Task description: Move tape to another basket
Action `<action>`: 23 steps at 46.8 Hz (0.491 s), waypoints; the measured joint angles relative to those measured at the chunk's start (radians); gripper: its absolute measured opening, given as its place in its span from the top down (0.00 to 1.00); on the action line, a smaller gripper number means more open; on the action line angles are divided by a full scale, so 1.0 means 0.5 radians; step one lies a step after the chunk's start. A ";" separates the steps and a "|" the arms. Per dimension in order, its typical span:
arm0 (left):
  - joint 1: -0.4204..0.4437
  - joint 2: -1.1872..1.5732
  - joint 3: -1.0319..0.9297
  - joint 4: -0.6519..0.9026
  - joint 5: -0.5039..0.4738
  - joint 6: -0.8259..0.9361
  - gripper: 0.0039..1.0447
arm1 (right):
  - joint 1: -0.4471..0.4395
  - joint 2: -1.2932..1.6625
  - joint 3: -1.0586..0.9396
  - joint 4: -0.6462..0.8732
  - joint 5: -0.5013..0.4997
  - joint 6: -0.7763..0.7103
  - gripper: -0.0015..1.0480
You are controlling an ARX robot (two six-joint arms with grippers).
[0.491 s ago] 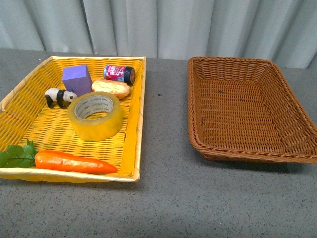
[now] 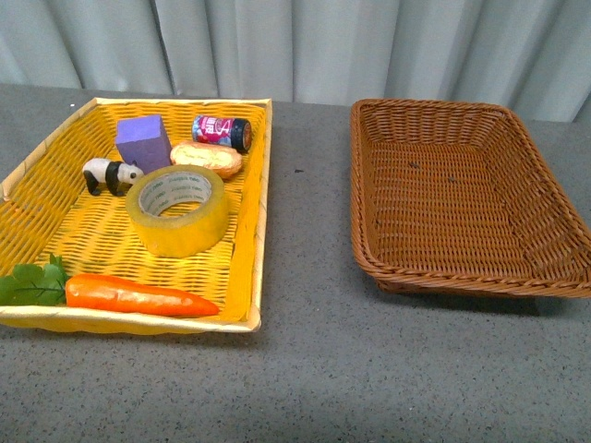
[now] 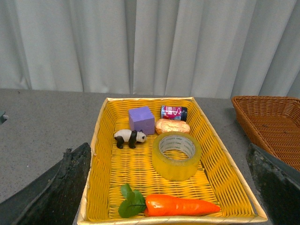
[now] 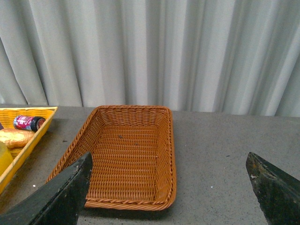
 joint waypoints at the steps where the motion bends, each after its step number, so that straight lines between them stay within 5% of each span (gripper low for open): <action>1: 0.000 0.000 0.000 0.000 0.000 0.000 0.06 | 0.000 0.000 0.000 0.000 0.000 0.000 0.09; 23: 0.000 0.000 0.000 0.000 0.000 0.000 0.06 | 0.000 0.000 0.000 0.000 0.000 0.000 0.09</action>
